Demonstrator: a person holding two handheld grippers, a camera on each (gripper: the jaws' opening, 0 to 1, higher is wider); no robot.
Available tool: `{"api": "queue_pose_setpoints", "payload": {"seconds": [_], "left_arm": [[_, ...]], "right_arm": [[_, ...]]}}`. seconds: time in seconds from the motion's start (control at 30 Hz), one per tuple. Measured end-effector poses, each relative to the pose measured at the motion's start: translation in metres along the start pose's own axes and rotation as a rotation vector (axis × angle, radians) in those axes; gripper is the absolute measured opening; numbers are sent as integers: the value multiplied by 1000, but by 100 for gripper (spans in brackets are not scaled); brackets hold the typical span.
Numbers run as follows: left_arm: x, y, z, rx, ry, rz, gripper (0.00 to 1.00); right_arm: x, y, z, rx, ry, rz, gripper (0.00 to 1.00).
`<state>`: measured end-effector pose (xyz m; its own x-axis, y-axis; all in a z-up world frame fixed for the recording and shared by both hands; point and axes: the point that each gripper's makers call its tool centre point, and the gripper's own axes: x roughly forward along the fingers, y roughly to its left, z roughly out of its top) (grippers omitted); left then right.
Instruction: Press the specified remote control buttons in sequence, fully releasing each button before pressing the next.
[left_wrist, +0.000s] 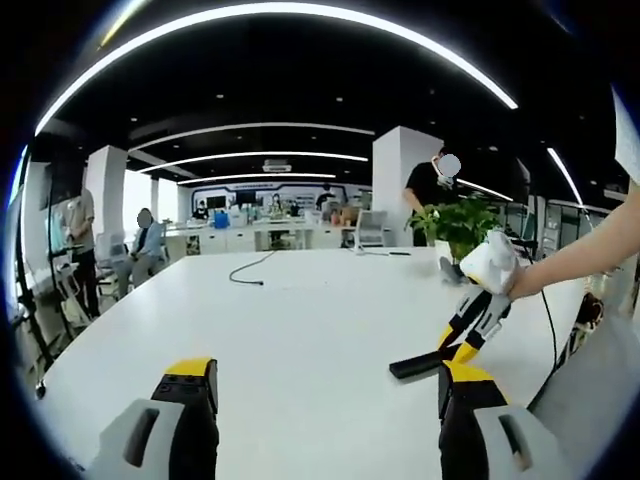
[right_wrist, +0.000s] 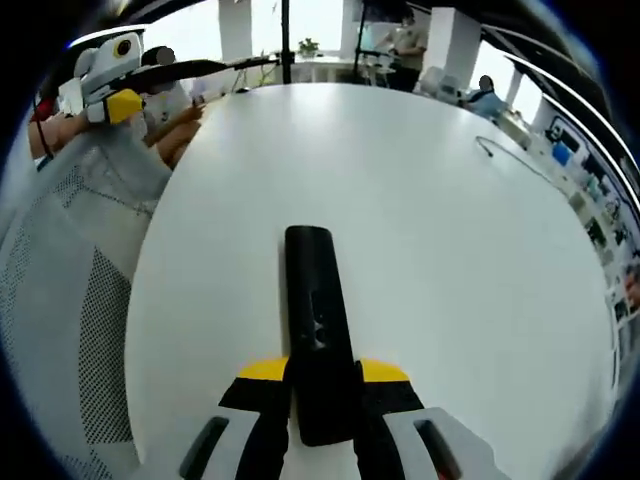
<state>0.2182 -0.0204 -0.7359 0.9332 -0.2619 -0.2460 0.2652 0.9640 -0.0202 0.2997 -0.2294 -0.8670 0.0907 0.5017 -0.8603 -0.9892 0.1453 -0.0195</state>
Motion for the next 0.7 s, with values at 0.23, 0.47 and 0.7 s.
{"api": "queue_pose_setpoints", "payload": {"seconds": [0.23,0.47,0.7], "left_arm": [[0,1,-3,2,12,4,94],[1,3,-4,3,21,11,94],[2,5,-6,1,32,16,93]], "right_arm": [[2,-19,2,2,13,0,21],[5,-39,5,4,24,-2,21],[7,-58,8,12,23,-1,21]]}}
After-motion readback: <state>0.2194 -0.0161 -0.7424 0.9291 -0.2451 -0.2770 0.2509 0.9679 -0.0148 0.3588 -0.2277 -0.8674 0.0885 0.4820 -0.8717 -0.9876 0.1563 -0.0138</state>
